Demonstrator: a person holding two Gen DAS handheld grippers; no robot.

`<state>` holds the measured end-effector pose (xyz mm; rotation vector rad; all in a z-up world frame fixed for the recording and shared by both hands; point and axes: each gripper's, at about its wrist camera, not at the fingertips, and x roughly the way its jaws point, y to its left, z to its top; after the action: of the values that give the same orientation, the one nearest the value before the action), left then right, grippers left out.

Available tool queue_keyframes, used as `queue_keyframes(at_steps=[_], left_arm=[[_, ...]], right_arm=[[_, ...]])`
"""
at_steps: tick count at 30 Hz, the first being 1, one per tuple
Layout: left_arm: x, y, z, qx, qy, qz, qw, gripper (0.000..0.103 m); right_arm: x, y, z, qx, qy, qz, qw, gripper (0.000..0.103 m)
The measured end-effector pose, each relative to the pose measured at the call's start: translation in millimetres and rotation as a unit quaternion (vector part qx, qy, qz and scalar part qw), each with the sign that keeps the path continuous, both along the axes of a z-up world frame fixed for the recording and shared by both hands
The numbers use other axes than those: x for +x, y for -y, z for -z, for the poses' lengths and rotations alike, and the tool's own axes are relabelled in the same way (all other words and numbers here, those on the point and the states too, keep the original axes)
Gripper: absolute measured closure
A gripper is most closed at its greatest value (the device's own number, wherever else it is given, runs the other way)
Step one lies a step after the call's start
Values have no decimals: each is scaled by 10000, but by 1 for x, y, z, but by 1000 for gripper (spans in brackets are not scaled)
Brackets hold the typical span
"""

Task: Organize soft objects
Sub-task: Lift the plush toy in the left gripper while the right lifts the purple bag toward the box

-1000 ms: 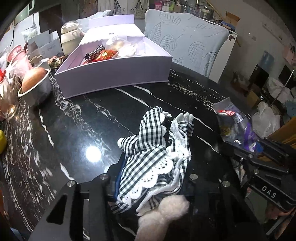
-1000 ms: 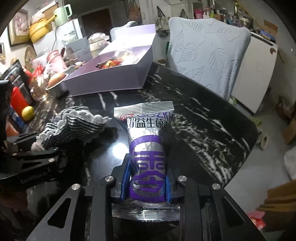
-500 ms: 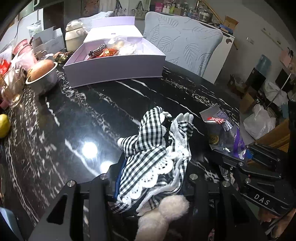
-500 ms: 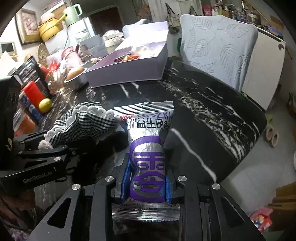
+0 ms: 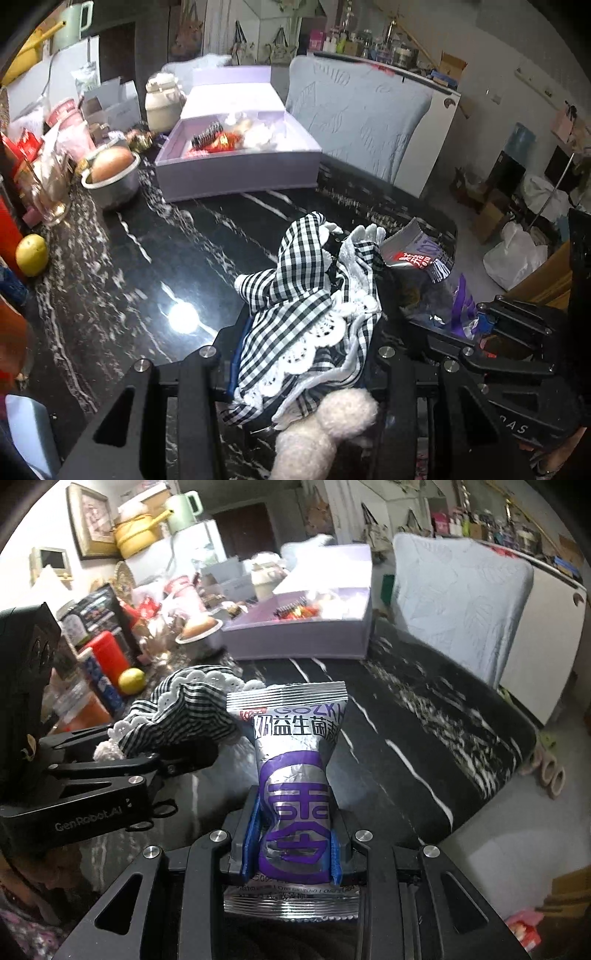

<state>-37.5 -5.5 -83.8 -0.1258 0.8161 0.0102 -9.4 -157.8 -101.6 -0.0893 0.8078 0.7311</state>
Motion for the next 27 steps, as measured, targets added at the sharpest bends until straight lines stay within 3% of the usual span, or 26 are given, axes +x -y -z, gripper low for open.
queue_keyframes(at_steps=[13, 27], left_arm=[[-10, -11, -64, 207, 871, -38, 9960, 60], [37, -37, -122, 382, 1581, -242, 9864, 60]], right_arm=[[-6, -9, -64, 303, 788, -267, 9961, 73], [42, -30, -123, 606, 1429, -447, 9869, 73]])
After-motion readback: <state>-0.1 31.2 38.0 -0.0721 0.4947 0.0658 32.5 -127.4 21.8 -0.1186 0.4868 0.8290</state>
